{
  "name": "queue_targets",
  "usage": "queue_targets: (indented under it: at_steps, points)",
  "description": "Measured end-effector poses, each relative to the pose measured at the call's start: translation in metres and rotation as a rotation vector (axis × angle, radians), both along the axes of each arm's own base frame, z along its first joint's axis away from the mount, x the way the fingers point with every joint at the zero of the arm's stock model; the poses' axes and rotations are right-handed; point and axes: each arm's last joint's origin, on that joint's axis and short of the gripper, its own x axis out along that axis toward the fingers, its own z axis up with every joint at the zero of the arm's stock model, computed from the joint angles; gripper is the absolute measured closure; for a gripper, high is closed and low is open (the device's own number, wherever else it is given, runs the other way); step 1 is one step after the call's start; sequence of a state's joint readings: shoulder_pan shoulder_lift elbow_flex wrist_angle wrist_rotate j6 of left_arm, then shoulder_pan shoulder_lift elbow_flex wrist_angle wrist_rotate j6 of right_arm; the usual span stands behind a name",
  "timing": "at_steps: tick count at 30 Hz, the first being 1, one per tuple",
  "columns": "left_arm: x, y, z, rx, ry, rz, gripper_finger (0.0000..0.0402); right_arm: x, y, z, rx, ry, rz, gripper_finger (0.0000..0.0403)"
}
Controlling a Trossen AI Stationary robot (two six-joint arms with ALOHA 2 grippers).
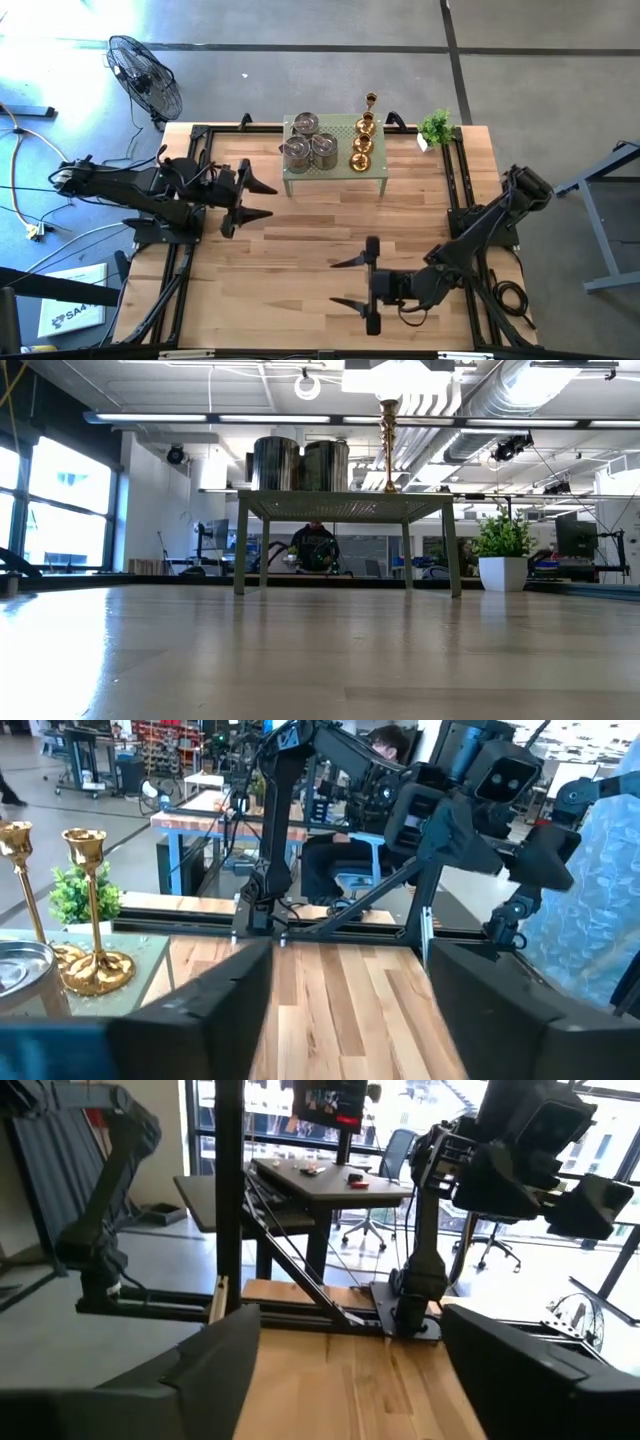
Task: Pick & Place candle stick holders
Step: Return to Home Position
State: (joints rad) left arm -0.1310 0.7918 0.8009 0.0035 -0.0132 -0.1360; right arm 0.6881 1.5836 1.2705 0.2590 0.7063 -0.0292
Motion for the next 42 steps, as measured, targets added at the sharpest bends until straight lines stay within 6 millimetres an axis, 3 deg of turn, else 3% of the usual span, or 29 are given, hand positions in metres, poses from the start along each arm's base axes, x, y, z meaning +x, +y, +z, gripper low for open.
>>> queue_targets:
  at_steps: [7,13,16,21,24,31,34,37,42]
  points:
    - [-0.008,0.001,0.004,-0.009,-0.026,-0.003,0.0267,-0.007,-0.004,0.009,0.019,-0.012,-0.036,0.0196]
    - [-0.022,0.002,0.011,-0.011,-0.067,-0.034,0.0381,-0.022,-0.008,0.024,0.0,-0.032,-0.018,0.0326]
    - [-0.034,0.004,0.013,-0.02,-0.076,-0.005,0.0392,-0.036,-0.015,0.039,-0.002,-0.046,0.01,0.0389]
    - [-0.057,0.01,0.019,-0.011,-0.039,0.102,0.0398,-0.069,-0.041,0.069,0.015,-0.062,0.003,0.0379]
    - [-0.069,0.012,0.023,-0.012,-0.059,0.109,0.0399,-0.093,-0.063,0.084,0.006,-0.054,0.002,0.0395]
    - [-0.111,0.023,0.039,-0.043,-0.031,0.286,0.0401,-0.175,-0.133,0.113,0.09,-0.064,-0.217,0.0401]
    - [-0.137,0.027,0.051,-0.031,-0.001,0.323,0.0401,-0.204,-0.158,0.118,0.13,-0.101,-0.222,0.04]
    - [-0.16,0.031,0.057,-0.028,0.018,0.333,0.0401,-0.219,-0.173,0.112,0.084,-0.109,-0.196,0.0402]
    - [-0.19,0.04,0.048,0.005,0.09,0.521,0.0401,-0.249,-0.206,0.107,0.05,-0.155,-0.22,0.0402]
